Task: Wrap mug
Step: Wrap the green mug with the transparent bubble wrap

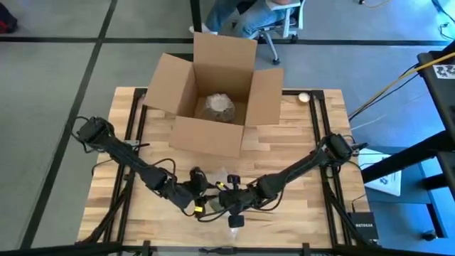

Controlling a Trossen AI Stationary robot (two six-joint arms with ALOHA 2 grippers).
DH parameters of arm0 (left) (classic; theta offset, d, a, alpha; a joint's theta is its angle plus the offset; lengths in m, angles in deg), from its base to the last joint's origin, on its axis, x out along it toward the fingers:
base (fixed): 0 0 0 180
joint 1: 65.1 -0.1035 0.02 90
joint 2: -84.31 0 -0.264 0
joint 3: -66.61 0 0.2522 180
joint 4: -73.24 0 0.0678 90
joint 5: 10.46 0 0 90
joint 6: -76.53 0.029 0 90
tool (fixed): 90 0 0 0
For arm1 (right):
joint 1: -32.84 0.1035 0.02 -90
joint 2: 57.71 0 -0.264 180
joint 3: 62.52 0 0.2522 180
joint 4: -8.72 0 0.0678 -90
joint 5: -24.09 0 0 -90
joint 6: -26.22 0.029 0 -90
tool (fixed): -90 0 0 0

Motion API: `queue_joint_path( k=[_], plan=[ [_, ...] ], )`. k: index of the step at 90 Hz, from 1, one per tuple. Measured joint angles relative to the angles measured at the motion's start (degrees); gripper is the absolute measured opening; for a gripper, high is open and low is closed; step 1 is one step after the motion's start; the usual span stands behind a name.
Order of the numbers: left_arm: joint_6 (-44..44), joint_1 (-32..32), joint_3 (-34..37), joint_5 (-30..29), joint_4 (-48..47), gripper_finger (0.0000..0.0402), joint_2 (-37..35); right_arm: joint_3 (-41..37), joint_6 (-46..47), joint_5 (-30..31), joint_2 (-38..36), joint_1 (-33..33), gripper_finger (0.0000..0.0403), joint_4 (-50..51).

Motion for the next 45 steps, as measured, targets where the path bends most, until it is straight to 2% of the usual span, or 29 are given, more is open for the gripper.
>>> queue_joint_path(
  k=[11, 27, 35, 45],
  plan=[
    [-3.3, 2.0, -1.6, -3.6, -12.4, 0.0153, -4.1, 0.0, 0.4, 0.0, 0.0, 0.0, 0.0007, 0.5],
    [-10.6, 3.5, -1.4, -2.1, -29.5, 0.0153, -2.1, 0.0, 0.5, 1.1, 0.0, 0.0, 0.0007, 0.3],
    [-12.0, 3.4, -1.3, -2.7, -31.2, 0.0153, 1.1, 0.0, 0.6, 1.5, 0.0, 0.0, 0.0007, -0.5],
    [-9.8, 1.9, -1.3, -8.8, -24.6, 0.0153, 5.0, 0.0, 0.6, 1.5, 0.0, 0.0, 0.0007, -1.9]
  ],
)
